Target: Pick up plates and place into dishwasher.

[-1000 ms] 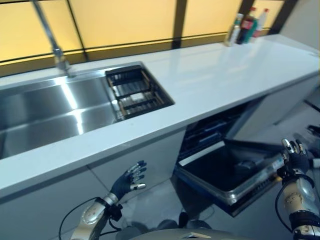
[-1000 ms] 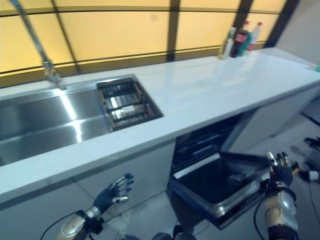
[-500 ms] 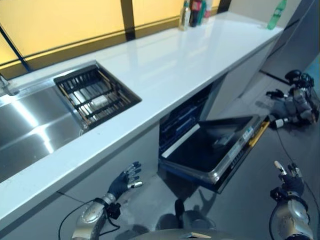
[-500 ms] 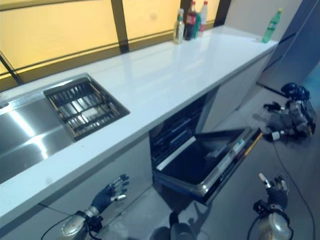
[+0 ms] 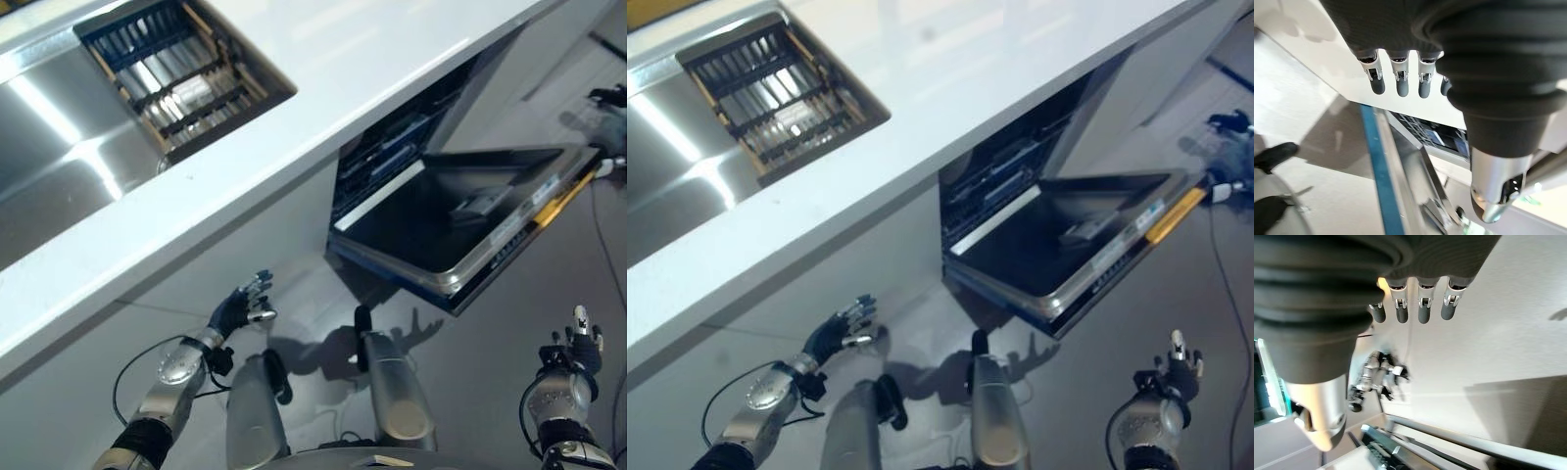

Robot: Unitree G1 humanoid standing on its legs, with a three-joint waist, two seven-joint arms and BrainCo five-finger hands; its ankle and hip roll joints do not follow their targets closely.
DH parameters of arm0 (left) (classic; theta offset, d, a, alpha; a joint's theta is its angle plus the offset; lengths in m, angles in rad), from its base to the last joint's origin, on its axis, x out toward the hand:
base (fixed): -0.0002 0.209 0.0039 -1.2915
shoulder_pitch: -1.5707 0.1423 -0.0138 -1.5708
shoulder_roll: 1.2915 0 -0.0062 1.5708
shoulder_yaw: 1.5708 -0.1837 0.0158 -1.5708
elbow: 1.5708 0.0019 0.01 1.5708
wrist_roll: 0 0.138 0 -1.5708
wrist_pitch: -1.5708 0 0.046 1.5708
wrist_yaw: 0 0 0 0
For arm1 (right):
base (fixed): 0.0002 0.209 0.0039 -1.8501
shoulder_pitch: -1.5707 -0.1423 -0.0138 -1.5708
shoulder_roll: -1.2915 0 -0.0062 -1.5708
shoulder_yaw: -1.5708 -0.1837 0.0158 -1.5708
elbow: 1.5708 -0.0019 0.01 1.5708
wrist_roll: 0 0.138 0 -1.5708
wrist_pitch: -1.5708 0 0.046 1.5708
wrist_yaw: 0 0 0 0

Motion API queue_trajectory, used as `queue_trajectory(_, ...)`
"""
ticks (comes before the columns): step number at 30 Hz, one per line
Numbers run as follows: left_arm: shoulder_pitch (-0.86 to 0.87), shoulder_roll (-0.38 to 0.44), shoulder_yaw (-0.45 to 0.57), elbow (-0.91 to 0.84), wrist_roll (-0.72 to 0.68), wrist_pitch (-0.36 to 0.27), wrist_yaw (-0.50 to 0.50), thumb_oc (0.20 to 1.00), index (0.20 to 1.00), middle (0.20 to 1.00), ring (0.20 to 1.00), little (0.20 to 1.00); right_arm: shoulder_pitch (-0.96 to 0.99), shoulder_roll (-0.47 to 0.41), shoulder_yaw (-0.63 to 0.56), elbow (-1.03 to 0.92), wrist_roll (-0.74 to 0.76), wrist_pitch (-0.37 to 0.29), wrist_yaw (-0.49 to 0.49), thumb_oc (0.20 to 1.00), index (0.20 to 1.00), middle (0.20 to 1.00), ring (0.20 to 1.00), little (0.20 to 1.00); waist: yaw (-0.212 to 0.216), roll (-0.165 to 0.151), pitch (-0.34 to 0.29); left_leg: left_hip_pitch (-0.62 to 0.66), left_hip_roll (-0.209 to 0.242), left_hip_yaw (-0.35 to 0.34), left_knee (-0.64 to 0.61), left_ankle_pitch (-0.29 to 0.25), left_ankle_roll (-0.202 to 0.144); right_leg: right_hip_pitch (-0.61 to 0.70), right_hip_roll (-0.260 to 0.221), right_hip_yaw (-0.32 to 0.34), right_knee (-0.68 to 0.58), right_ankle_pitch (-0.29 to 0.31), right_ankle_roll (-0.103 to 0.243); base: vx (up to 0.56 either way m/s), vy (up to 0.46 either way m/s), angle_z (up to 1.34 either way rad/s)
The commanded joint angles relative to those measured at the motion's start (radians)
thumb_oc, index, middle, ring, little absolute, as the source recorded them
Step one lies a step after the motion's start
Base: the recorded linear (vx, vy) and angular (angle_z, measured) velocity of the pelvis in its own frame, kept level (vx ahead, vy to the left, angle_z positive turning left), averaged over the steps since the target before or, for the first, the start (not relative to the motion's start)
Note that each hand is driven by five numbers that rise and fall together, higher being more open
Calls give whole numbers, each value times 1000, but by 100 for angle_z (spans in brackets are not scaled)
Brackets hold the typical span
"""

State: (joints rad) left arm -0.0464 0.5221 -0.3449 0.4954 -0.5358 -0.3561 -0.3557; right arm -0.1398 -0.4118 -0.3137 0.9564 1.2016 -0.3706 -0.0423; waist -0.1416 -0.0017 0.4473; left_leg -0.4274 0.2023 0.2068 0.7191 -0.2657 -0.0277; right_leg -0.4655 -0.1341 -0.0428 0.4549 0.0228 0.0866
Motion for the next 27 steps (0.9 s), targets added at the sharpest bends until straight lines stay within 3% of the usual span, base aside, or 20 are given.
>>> queue_trajectory(1,-10,11,-61,-69,-39,-36,2,1000,1000,1000,1000,1000,-39,-93,-48,132,91,-2,59,1000,1000,1000,1000,1000,39,26,-35,-36,-36,-25,68,-62,43,22,-15,-26,105,-95,5,37,-59,14)
queue_trajectory(8,-37,31,-137,-118,-70,-27,7,1000,1000,1000,1000,1000,-133,-136,-75,287,256,120,154,1000,1000,1000,1000,1000,76,68,-6,-90,-52,-86,119,-66,24,-4,-30,-53,166,-128,-21,47,-41,19)
queue_trajectory(11,-44,28,-167,-136,-82,-39,17,1000,1000,1000,1000,1000,-181,-145,-40,319,172,145,121,1000,1000,1000,1000,1000,91,84,2,-106,-58,-102,125,-55,16,-16,-43,-61,186,-135,-28,33,16,11)
queue_trajectory(15,-62,21,-188,-150,-99,-40,32,1000,1000,1000,1000,1000,-231,-155,-24,350,224,190,110,1000,1000,1000,1000,1000,105,95,7,-117,-71,-113,123,-48,13,-26,-54,-71,202,-144,-32,18,8,3)
queue_trajectory(22,-69,22,-223,-176,-114,-47,57,1000,1000,1000,1000,1000,-306,-162,3,363,200,213,107,1000,1000,1000,1000,1000,123,118,11,-120,-87,-122,118,-41,11,-29,-71,-76,222,-154,-30,31,46,6)
queue_trajectory(27,-58,26,-230,-194,-125,-42,70,1000,1000,1000,1000,1000,-351,-176,43,368,42,226,59,1000,1000,1000,1000,1000,144,122,4,-116,-97,-132,112,-34,10,-20,-80,-85,226,-157,-30,49,32,4)
